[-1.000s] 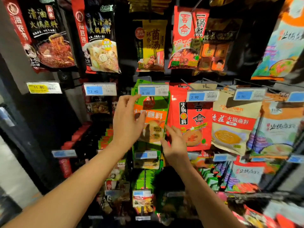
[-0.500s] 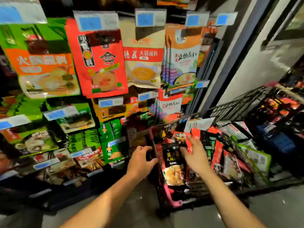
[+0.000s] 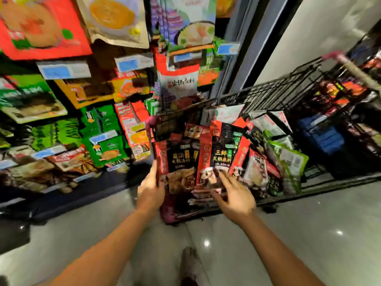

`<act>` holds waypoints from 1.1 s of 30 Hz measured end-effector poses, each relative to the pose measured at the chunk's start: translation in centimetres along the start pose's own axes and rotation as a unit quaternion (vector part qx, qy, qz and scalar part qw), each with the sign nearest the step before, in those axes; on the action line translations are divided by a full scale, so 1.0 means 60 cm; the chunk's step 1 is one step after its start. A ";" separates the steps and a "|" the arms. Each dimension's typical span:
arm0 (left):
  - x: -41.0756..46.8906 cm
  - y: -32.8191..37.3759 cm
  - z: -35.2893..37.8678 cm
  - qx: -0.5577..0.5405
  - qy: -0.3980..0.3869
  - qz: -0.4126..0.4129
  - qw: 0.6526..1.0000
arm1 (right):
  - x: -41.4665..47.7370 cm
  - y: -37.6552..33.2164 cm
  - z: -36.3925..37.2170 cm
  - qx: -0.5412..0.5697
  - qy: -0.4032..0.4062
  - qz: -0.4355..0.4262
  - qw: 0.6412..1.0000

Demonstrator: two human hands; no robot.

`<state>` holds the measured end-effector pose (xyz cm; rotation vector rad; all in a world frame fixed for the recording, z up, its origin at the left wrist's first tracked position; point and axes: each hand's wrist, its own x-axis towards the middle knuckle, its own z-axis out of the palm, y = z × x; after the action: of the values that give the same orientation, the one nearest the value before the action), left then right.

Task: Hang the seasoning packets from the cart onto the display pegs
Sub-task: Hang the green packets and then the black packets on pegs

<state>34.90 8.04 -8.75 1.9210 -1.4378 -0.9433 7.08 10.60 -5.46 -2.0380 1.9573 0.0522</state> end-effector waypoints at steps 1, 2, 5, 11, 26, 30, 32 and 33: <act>-0.004 -0.003 -0.001 0.004 0.002 -0.011 1.000 | -0.009 0.007 -0.003 -0.022 -0.003 -0.001 1.000; -0.008 -0.006 -0.004 0.011 0.007 -0.015 1.000 | -0.019 0.013 -0.009 -0.045 0.007 -0.002 0.999; -0.028 -0.033 -0.020 0.037 0.028 0.006 0.999 | -0.058 0.034 -0.005 -0.101 0.056 -0.042 0.992; -0.074 -0.107 -0.082 -0.023 0.031 -0.047 0.998 | -0.100 -0.018 0.027 -0.144 0.014 -0.144 0.979; -0.232 -0.292 -0.263 -0.096 0.134 -0.091 0.982 | -0.190 -0.284 0.119 -0.115 0.097 -0.242 0.959; -0.224 -0.300 -0.310 -0.105 0.153 -0.117 0.976 | -0.200 -0.246 0.093 -0.103 0.097 -0.220 0.965; -0.223 -0.313 -0.327 -0.088 0.171 -0.141 0.971 | -0.203 -0.218 0.081 -0.129 0.090 -0.214 0.964; -0.223 -0.323 -0.334 -0.078 0.176 -0.146 0.970 | -0.206 -0.208 0.080 -0.142 0.093 -0.223 0.960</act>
<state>59.65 26.62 -9.04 2.0866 -0.8714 -0.7633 19.44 23.94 -4.56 -2.7192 1.6125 0.0415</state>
